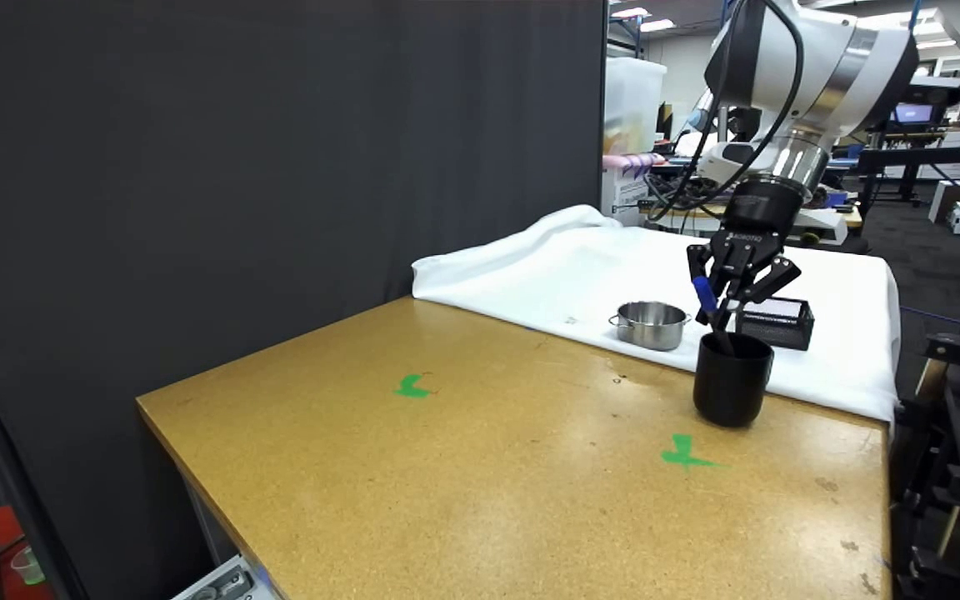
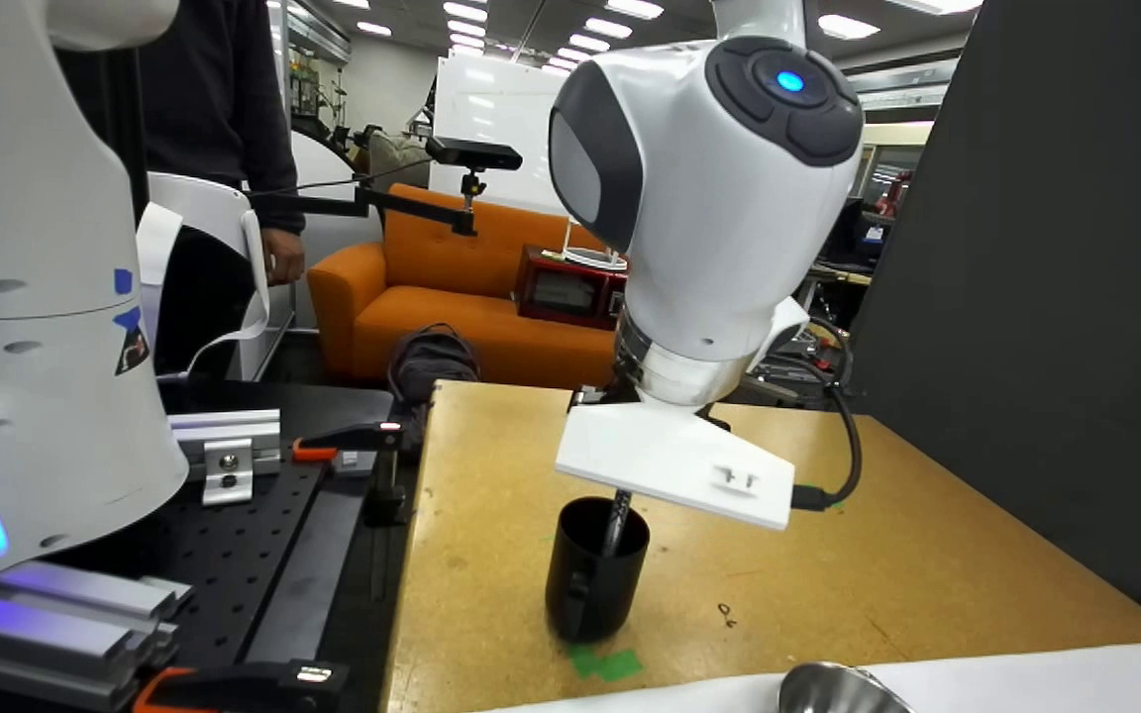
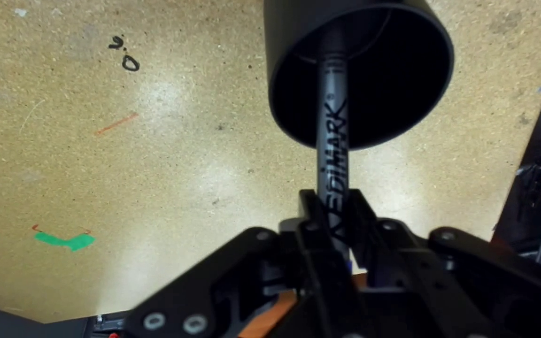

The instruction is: Remove the blue marker from the mug

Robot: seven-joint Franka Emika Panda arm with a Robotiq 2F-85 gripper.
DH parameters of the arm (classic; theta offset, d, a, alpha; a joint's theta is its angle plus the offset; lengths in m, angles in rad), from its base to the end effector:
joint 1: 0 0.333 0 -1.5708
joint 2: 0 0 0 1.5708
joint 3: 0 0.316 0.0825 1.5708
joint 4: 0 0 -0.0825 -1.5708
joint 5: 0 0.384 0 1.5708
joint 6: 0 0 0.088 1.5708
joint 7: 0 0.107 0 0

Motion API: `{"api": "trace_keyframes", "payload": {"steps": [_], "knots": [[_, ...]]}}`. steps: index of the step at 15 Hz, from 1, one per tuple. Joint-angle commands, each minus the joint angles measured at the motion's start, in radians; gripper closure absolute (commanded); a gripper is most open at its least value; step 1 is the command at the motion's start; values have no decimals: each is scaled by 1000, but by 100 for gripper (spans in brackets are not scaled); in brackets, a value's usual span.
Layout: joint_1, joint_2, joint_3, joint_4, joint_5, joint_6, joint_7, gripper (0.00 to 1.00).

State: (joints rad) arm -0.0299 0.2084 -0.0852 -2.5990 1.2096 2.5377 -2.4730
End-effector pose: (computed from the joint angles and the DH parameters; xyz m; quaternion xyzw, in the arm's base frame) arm 0.3952 -0.0590 0.1609 -0.7812 -0.5622 -0.2114 0.1703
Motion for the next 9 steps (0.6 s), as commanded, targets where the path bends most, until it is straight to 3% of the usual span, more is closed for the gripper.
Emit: {"api": "trace_keyframes", "payload": {"steps": [1,4,9], "knots": [[2,-111,19,-60,-40,42,62,96],[23,-197,44,-94,-89,83,136,96],[102,-285,145,-152,-288,180,387,96]]}}
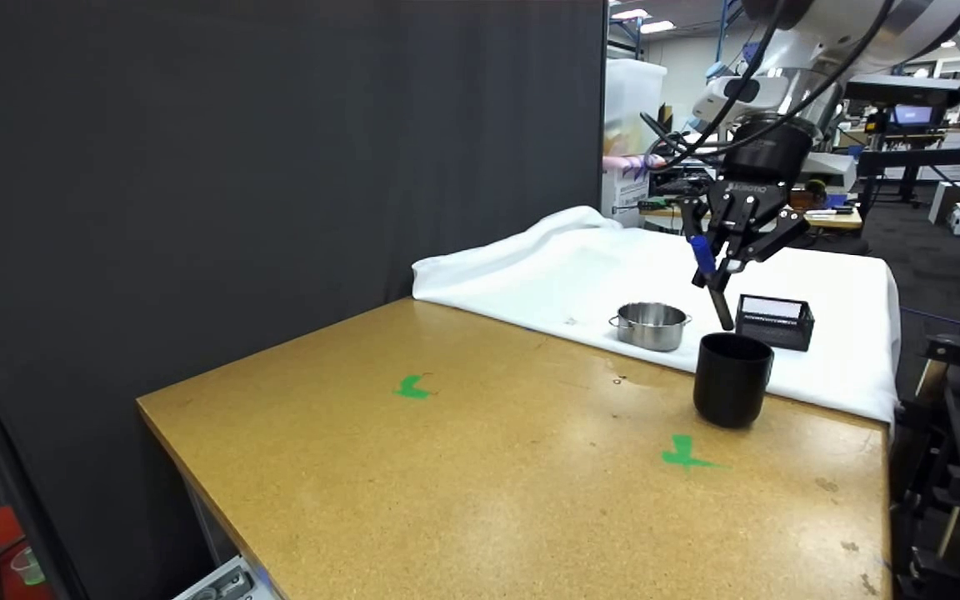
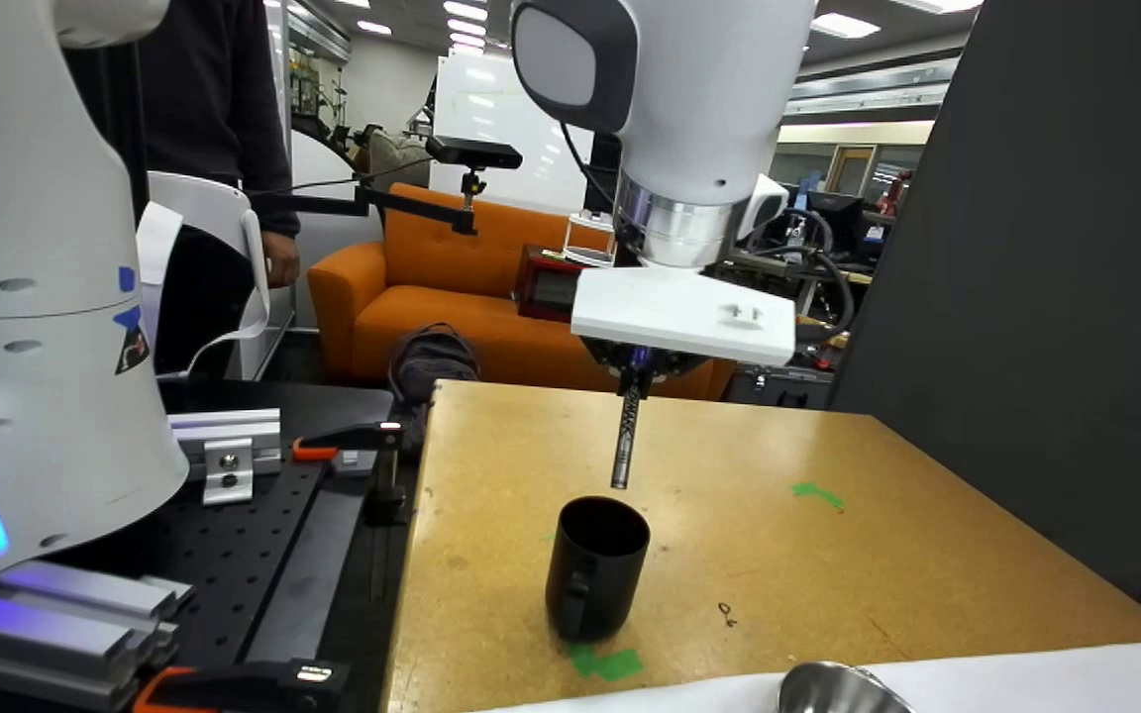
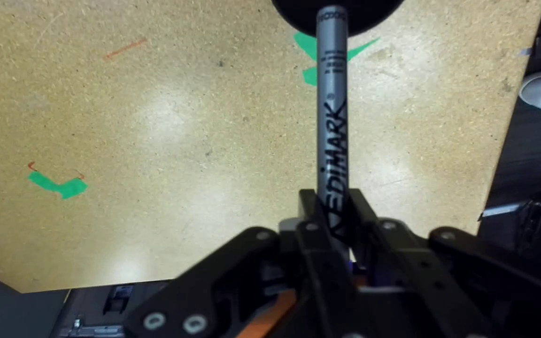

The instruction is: Remove the blue marker from the mug

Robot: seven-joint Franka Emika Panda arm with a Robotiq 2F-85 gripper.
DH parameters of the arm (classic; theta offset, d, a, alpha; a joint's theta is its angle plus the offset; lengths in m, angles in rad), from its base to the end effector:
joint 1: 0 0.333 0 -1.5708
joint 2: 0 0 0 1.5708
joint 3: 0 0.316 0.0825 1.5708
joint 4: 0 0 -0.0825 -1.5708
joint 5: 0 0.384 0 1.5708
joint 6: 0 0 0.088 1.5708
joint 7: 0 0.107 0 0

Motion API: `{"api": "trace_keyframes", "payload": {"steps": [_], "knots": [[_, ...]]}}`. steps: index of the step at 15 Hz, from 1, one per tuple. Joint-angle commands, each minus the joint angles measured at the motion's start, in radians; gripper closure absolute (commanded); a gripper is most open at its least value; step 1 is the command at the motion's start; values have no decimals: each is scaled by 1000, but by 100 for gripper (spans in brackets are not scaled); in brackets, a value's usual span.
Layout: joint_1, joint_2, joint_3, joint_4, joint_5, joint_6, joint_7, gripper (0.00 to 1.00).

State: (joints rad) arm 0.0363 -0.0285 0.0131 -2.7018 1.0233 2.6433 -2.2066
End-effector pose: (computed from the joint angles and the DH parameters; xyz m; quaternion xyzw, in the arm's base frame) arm 0.3946 -0.0029 0.2306 -0.7653 -0.6020 -0.1942 0.1189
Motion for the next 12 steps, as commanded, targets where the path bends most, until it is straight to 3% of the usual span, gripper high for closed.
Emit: {"api": "trace_keyframes", "payload": {"steps": [1,6,9,12], "knots": [[56,-55,73,-59,-149,88,174,96],[173,-27,198,-84,-398,122,446,96],[216,10,230,-72,-555,120,587,96],[220,101,237,-71,-770,232,768,96]]}}
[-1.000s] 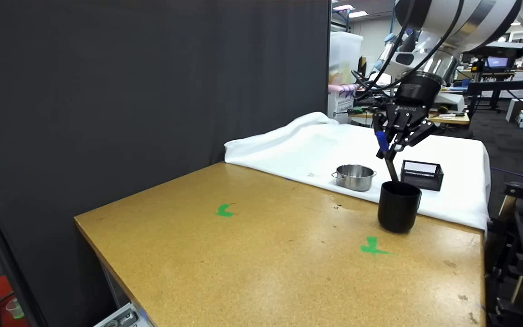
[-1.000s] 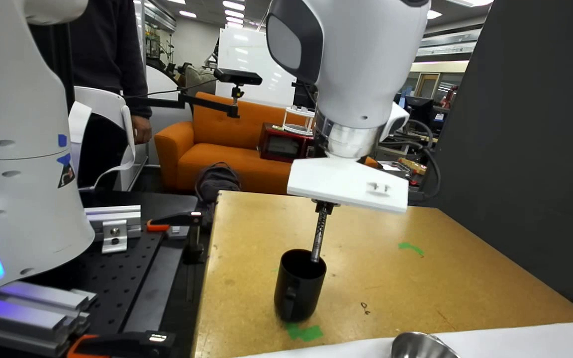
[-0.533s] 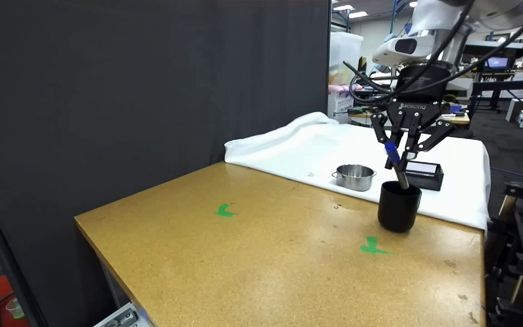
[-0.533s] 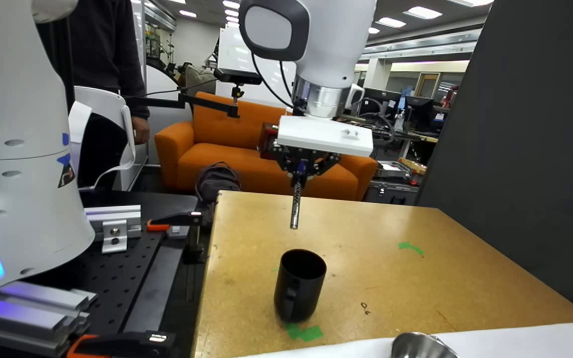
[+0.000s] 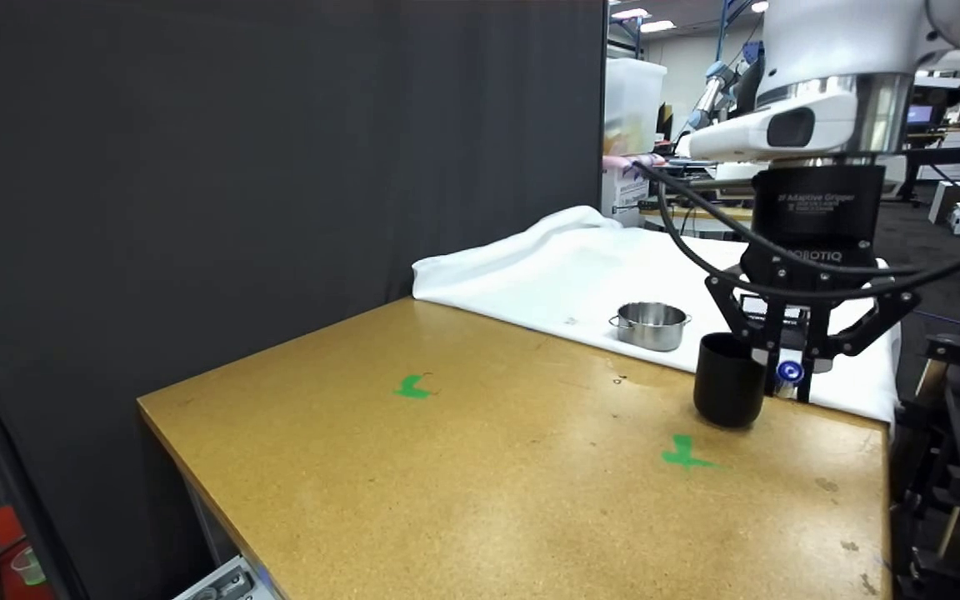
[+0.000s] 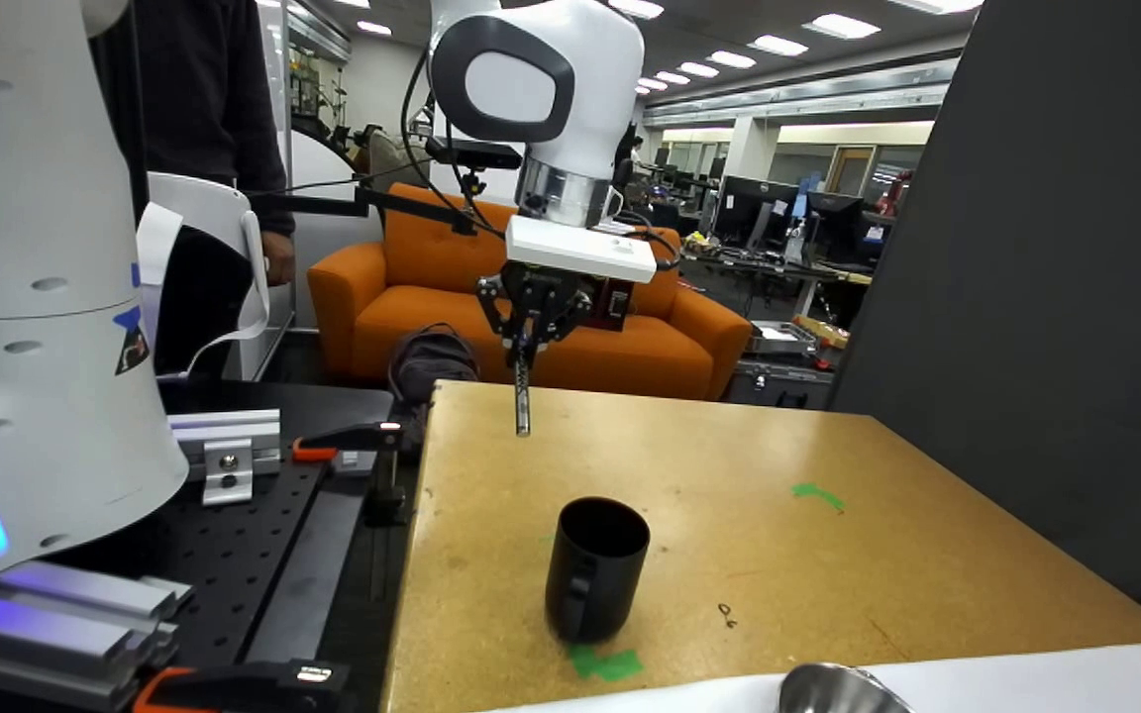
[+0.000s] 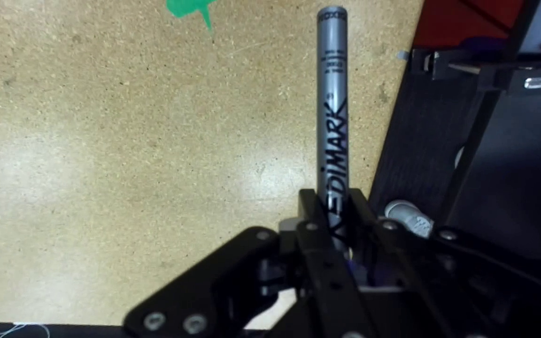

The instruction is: Remove the blue marker from the mug

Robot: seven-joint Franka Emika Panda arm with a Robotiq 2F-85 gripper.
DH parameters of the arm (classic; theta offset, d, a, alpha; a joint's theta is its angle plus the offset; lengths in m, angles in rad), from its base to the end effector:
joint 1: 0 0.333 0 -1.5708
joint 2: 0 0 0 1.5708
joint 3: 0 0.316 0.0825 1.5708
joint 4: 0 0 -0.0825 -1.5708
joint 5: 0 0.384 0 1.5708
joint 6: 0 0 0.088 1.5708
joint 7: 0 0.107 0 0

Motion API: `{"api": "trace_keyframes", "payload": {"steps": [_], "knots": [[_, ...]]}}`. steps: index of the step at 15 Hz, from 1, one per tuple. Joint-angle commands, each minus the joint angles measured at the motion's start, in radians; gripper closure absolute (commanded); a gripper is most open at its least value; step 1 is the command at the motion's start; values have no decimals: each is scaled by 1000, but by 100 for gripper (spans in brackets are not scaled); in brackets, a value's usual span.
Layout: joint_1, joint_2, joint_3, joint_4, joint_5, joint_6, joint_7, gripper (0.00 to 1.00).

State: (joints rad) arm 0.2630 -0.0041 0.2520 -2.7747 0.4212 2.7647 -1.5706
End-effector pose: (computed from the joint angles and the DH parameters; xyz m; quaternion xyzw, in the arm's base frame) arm 0.3404 0.1725 0.2125 -0.6608 -0.7467 -0.0357 0.0670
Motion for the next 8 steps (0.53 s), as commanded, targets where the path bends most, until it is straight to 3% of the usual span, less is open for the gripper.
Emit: {"api": "trace_keyframes", "payload": {"steps": [1,3,8], "knots": [[-14,111,-14,5,-265,153,202,96],[-27,156,-49,23,-412,196,310,96],[-66,240,-60,89,-559,208,439,96]]}}
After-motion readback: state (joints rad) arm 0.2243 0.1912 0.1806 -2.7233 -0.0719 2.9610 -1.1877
